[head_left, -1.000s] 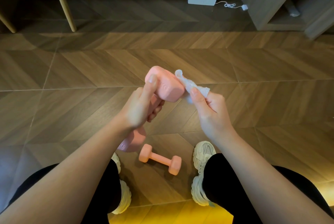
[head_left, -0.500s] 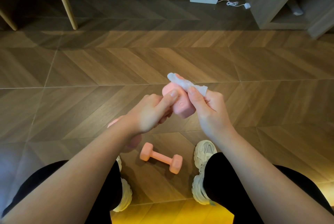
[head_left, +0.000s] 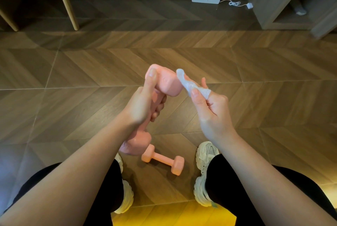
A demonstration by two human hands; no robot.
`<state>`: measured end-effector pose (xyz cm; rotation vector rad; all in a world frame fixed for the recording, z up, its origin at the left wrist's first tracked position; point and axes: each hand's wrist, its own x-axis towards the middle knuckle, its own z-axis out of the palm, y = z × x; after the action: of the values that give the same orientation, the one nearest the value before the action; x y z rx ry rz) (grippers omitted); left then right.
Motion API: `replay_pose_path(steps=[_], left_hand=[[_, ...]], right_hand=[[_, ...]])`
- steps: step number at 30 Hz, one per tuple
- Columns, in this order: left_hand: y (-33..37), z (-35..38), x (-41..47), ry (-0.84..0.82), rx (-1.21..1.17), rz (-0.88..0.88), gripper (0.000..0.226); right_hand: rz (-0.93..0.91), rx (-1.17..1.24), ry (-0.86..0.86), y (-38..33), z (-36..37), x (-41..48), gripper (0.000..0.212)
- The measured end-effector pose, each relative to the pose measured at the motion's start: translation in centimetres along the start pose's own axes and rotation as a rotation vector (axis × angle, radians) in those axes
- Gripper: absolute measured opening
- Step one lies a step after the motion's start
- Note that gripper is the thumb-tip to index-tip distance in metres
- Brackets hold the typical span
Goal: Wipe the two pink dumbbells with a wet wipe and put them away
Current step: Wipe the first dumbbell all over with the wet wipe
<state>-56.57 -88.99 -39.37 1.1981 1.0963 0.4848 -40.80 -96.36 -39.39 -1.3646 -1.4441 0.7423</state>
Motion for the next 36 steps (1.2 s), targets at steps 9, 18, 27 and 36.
replay_pose_path(steps=[9, 18, 27, 36], left_hand=[[-0.8, 0.6, -0.9, -0.068, 0.064, 0.154, 0.076], [-0.3, 0.5, -0.1, -0.004, 0.097, 0.081, 0.075], [0.0, -1.1, -0.1, -0.144, 1.095, 0.255, 0.067], [-0.8, -2.3, 0.1, -0.117, 1.364, 0.449, 0.063]], right_hand=[[0.135, 0.114, 0.045, -0.2, 0.0, 0.3, 0.032], [0.081, 0.114, 0.030, 0.0, -0.4, -0.4, 0.031], [0.566, 0.275, -0.243, 1.1, -1.3, 1.0, 0.047], [0.886, 0.523, -0.223, 1.9, 0.6, 0.7, 0.081]])
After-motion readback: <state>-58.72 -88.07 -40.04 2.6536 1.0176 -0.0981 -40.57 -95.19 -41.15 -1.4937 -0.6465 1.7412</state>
